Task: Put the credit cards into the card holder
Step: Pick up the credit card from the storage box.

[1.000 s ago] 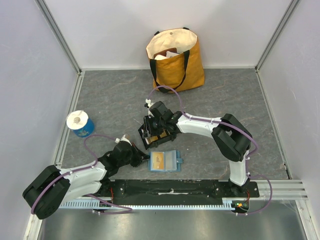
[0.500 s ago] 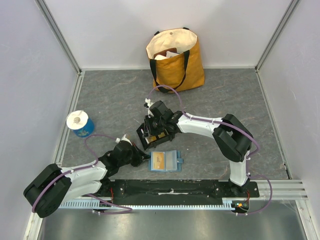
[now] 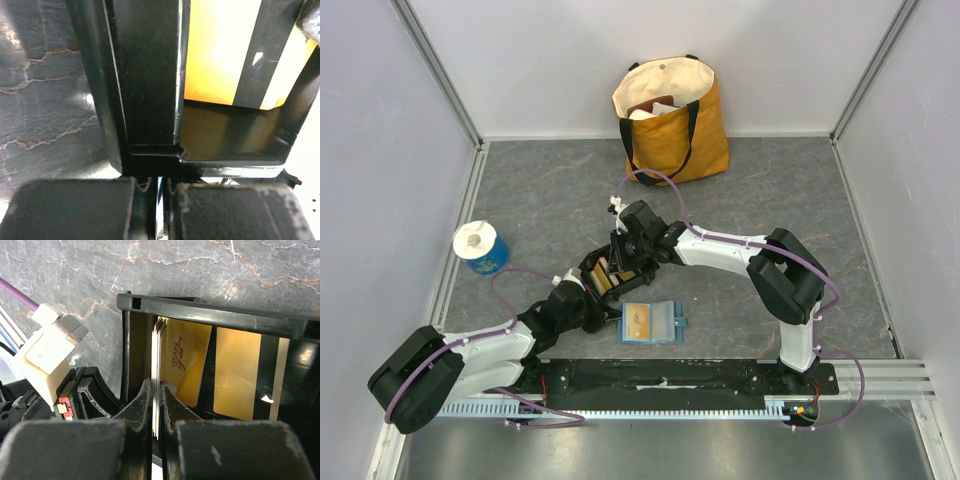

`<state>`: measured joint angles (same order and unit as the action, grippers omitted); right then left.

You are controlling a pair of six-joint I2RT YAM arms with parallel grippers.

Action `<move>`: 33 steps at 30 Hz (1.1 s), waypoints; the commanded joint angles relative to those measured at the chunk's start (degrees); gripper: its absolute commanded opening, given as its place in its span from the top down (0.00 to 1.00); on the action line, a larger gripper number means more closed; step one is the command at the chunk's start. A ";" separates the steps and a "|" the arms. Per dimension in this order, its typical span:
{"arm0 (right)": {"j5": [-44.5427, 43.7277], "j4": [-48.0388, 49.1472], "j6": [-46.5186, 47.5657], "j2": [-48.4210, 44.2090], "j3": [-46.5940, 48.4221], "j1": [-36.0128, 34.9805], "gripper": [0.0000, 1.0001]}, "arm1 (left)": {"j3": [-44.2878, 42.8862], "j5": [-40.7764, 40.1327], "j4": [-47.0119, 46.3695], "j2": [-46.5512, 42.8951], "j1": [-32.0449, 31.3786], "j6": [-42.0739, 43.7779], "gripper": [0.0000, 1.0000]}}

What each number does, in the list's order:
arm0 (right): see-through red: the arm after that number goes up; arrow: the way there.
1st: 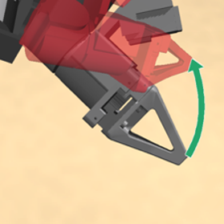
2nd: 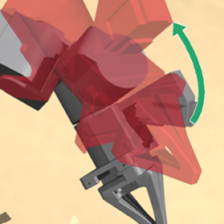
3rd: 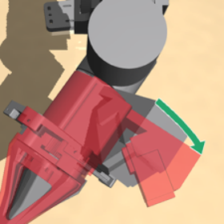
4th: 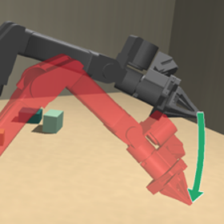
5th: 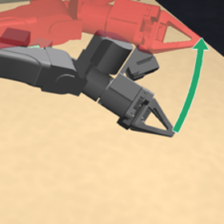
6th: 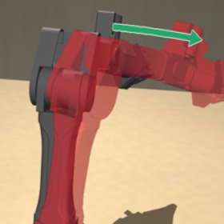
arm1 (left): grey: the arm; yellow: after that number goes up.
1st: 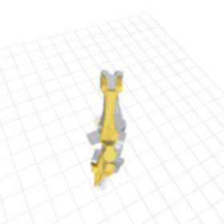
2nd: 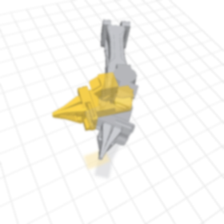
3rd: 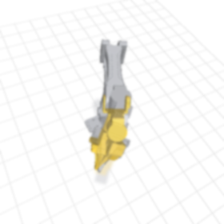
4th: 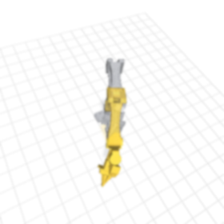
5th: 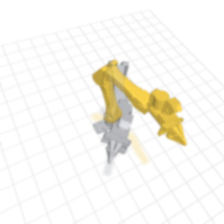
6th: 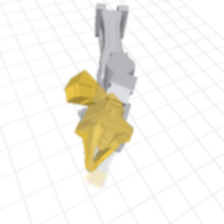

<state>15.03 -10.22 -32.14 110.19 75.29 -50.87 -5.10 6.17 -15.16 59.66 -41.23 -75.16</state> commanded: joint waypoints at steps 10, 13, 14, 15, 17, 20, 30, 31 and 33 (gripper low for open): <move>-8.32 -5.76 2.34 -2.71 2.49 -1.25 0.95 | -0.26 -2.57 5.05 2.04 0.01 3.26 0.98; -19.46 -10.51 3.92 -1.91 2.15 -1.16 1.00 | -0.61 -2.22 5.14 2.30 0.01 3.70 0.98; -22.90 -11.22 4.62 -2.00 1.62 -0.99 1.00 | -0.52 -2.22 5.14 2.30 0.01 3.79 0.98; -25.20 -12.01 5.24 -2.09 1.01 -0.37 1.00 | -0.52 -2.22 5.14 2.22 0.01 3.79 0.98; -28.19 -13.33 6.56 -2.52 0.30 0.77 1.00 | -0.52 -2.04 5.14 2.22 -0.07 3.87 0.98; -29.53 -13.51 8.05 -4.72 -2.07 3.66 1.00 | -0.61 -1.96 5.14 2.30 0.01 4.14 0.98; -30.23 -14.04 15.87 -10.87 -7.87 12.46 1.00 | -1.84 -0.47 3.56 5.73 0.01 5.11 0.98; -29.19 -13.95 16.58 -11.31 -8.14 13.16 1.00 | -1.93 -0.29 3.30 6.17 0.01 5.19 0.98; -26.73 -13.86 17.20 -11.93 -7.61 13.43 1.00 | -2.10 0.06 2.77 6.87 0.01 5.28 0.98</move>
<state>-11.92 -20.93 -19.79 100.27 68.69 -38.22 -7.40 7.18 -16.56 64.07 -41.23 -74.00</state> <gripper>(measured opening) 0.077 0.033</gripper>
